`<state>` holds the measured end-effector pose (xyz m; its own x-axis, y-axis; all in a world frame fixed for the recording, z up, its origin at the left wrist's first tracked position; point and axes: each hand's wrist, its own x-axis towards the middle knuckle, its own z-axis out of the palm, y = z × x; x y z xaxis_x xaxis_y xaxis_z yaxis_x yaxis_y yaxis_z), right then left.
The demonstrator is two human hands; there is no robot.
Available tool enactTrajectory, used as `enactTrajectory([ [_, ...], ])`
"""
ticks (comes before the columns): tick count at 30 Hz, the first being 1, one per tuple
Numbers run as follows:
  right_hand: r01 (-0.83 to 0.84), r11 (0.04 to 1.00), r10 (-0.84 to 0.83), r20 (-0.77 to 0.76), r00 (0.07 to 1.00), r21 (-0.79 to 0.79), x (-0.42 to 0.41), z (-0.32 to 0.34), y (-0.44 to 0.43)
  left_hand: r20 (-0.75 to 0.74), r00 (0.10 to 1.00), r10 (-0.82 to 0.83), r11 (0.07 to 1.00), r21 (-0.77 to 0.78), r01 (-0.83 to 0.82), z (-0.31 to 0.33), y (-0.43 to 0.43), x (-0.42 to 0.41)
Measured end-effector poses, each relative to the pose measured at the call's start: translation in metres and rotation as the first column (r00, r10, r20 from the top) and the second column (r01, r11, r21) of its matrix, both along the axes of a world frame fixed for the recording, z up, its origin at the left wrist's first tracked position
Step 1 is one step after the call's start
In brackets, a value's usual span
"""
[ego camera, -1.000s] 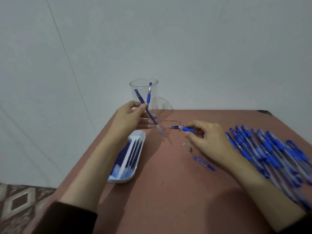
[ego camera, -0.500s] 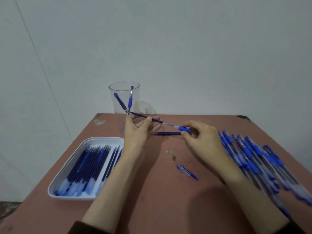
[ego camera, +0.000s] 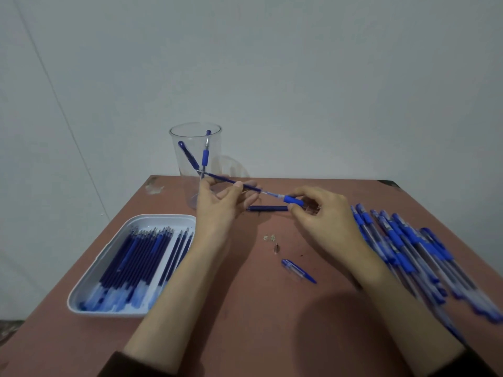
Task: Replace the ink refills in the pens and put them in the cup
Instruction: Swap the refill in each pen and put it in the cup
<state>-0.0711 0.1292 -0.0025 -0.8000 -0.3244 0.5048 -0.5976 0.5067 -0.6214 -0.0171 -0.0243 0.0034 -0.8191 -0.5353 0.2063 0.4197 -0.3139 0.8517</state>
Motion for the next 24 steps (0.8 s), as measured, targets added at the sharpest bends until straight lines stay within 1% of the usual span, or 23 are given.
enactTrajectory([
  [4,-0.006,1.000,0.006,0.004,1.000,0.024,0.0002,0.0003,-0.0007,-0.002,1.000,0.010,1.000,0.027,-0.010,-0.0011,-0.0016,-0.0011],
  [14,0.001,0.999,-0.001,-0.002,1.000,0.035,-0.0016,-0.0010,-0.0007,0.009,1.000,0.008,0.999,0.039,-0.009,-0.0028,-0.0016,-0.0016],
  [18,-0.001,1.000,0.001,0.009,1.000,0.016,-0.0016,-0.0006,-0.0004,0.021,1.000,0.012,0.999,0.041,-0.012,-0.0029,-0.0019,-0.0020],
  [24,0.011,0.999,-0.011,0.008,1.000,0.047,-0.0011,0.0004,0.0003,0.031,0.999,-0.013,0.999,0.036,0.012,-0.0027,0.0001,-0.0003],
])
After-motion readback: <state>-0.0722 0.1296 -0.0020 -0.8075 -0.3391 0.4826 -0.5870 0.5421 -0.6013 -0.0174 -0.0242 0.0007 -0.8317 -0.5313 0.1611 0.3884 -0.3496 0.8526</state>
